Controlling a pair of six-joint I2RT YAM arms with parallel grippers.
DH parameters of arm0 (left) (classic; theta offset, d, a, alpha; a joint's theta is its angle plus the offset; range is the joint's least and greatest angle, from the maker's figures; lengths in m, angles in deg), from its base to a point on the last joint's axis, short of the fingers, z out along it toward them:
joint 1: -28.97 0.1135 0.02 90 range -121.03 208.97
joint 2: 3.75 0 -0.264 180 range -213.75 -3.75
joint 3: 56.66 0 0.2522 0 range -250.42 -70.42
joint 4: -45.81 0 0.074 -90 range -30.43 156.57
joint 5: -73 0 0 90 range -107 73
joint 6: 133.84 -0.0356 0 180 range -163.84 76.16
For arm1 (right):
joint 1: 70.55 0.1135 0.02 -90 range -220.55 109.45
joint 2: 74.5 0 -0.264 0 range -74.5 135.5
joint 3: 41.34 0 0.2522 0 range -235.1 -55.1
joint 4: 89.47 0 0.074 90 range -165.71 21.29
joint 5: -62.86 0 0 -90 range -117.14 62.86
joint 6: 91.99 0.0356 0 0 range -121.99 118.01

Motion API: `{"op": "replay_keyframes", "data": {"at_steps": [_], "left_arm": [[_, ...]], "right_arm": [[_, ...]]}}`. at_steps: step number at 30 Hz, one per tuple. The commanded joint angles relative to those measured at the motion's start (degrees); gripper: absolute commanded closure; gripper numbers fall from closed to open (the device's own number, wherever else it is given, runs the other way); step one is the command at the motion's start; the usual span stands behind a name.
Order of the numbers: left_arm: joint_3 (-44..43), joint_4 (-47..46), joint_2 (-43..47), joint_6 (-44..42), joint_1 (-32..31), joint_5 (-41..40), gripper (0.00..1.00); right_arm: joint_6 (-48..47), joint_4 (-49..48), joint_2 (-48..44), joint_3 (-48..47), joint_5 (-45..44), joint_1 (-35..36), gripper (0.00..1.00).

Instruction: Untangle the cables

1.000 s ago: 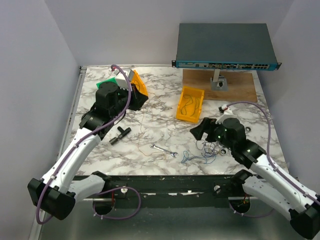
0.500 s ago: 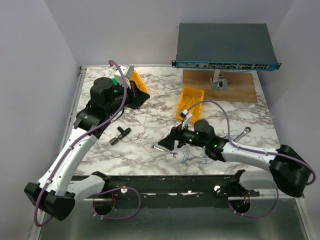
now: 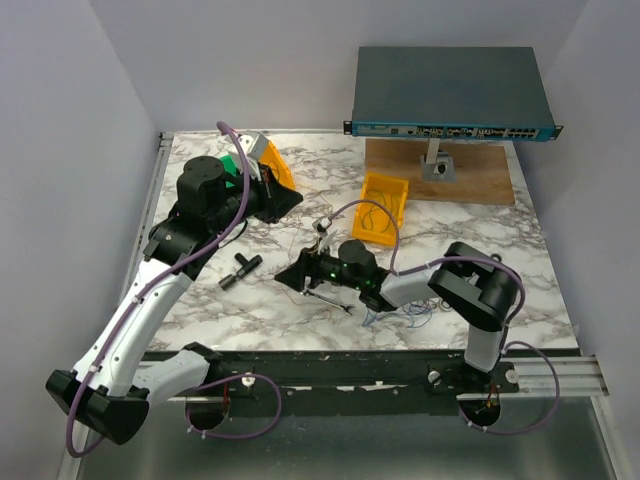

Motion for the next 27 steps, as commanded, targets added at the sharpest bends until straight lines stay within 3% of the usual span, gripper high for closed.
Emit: {"op": "replay_keyframes", "data": {"at_steps": [1,3,7,16,23,27], "left_arm": [[-1.1,-0.5,1.4,1.8,0.6,2.6,1.0],[-0.3,-0.8,1.7,2.2,0.9,2.2,1.0],[5.4,-2.7,3.6,3.7,1.8,-0.2,1.0],[24.0,-12.8,11.1,9.5,4.9,-5.6,1.0],[29.0,-17.2,9.9,10.8,5.2,-3.6,1.0],[29.1,-17.1,9.9,9.9,5.2,-4.3,1.0]], "right_arm": [[2.7,-7.7,5.2,-4.4,-2.1,0.6,0.57],[2.6,-6.8,4.0,-4.7,-3.2,0.5,0.85],[0.7,-0.3,-3.0,-4.4,-6.9,0.6,0.98],[-1.7,16.6,-13.0,-7.4,-11.5,-0.7,0.99],[4.8,14.6,-13.1,-6.5,-2.9,-4.7,0.99],[5.0,16.4,-14.0,-6.4,-2.6,-5.2,0.99]]}}
